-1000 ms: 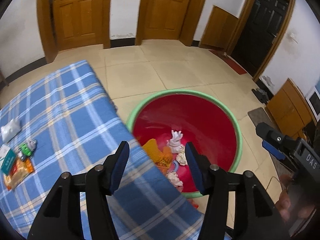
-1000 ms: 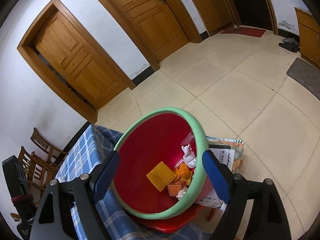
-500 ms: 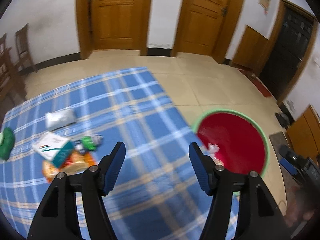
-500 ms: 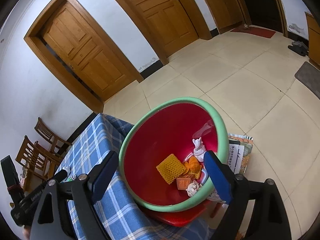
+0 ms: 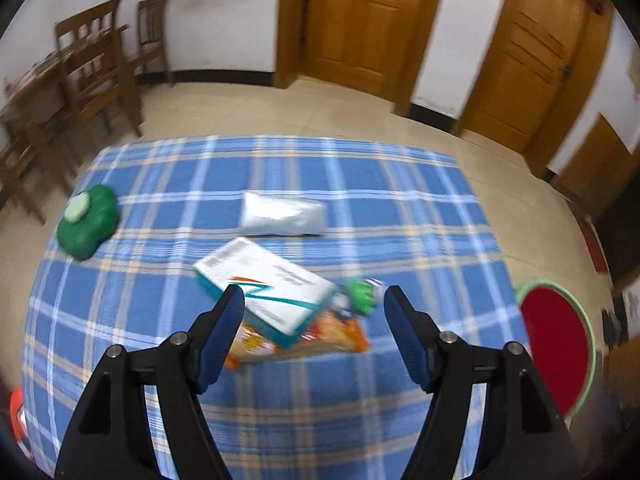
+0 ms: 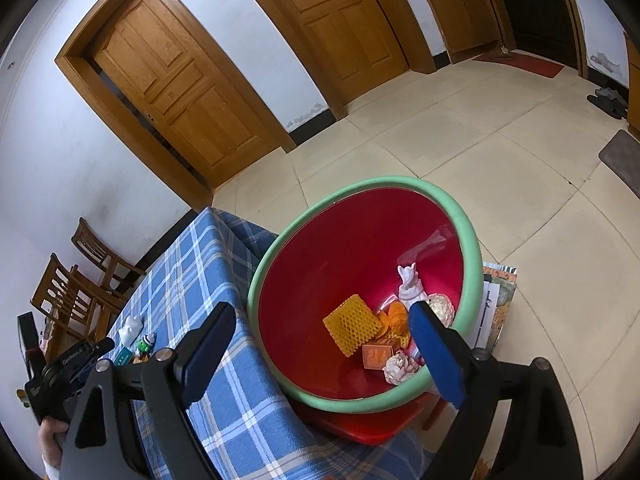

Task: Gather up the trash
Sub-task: 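Grasp the teal box with the left gripper and lift it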

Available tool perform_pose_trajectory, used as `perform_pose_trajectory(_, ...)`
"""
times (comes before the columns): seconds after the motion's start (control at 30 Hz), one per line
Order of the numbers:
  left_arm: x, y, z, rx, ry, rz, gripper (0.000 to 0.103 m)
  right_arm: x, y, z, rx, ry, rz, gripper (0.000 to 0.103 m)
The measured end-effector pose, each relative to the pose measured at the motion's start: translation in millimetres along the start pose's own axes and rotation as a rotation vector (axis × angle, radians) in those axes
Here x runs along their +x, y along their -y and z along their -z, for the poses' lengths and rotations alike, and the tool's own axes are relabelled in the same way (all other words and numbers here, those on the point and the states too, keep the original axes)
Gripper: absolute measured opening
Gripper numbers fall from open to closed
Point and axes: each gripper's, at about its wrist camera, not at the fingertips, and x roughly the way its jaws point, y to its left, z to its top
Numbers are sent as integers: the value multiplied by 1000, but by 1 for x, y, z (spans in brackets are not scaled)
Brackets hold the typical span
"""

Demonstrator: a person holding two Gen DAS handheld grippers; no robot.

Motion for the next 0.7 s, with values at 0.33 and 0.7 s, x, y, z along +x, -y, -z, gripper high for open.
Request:
perform_pose_trajectory(0.33, 44, -19, -12, -95, -99, -68, 75, 7, -6, 4, -14, -22, -2, 90)
perform_pose_trajectory(0.7, 60, -17, -15, -93, -111, -56, 77, 11, -3, 6, -11, -36, 1, 90)
